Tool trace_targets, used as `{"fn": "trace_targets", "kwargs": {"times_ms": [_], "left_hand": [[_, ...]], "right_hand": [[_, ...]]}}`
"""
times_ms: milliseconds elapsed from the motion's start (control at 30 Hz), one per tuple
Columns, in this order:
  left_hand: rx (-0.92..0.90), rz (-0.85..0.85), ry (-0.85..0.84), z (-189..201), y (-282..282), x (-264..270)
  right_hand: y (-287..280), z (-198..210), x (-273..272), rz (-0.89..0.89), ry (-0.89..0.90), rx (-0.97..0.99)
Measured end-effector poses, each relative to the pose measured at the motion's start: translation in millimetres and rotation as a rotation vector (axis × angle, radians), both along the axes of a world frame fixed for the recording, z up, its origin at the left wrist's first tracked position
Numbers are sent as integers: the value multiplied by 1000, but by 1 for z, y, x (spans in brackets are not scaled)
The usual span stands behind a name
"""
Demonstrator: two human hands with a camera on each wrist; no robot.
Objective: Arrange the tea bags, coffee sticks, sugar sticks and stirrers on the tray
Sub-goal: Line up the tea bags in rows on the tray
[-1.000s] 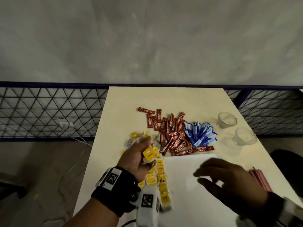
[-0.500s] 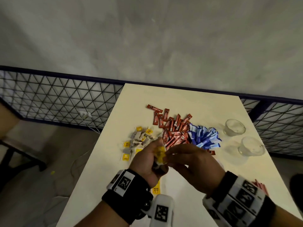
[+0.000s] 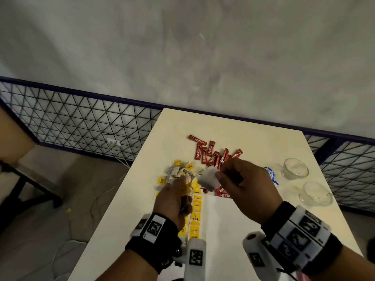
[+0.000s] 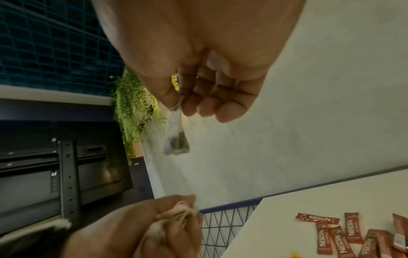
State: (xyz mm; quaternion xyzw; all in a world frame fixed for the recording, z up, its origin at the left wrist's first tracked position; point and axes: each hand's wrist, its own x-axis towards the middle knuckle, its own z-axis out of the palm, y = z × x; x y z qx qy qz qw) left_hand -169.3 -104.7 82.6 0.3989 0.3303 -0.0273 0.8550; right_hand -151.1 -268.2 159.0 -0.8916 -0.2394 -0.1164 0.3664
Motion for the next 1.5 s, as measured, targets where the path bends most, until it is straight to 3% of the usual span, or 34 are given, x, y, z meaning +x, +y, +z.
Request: {"fn": "trace_targets", "kwargs": {"times_ms": [100,300,433,567,667,767,900,1133,1500], "left_hand": [[403,-83,-231,7,18,-11],[1136,-548,-719,29,16,-16],[1395,-519,-814,26,15,-16],[1354,-492,-735,27,25,-18],[1113,-504,-656,30,38,-21],[987,-542,-599,28,46,-25],[1053,-657,-543,7,54,-31],[1181,-947,-383,-51,60,-52],[1241,-1093,-236,-104,70,-69]], "right_hand": [[0,-2,7,-41,137,-25],[15,-19,20,-101,393,120],[33,-20,17,-77,487,284],[42,-16,11,-34,490,326],[38,-18,10,-23,466,391],[34,-27,9,23,508,291],[36,-47,3,35,524,167],[38,-115,-25,24,770,15],[51,-165,-46,-45,832,-213]]}}
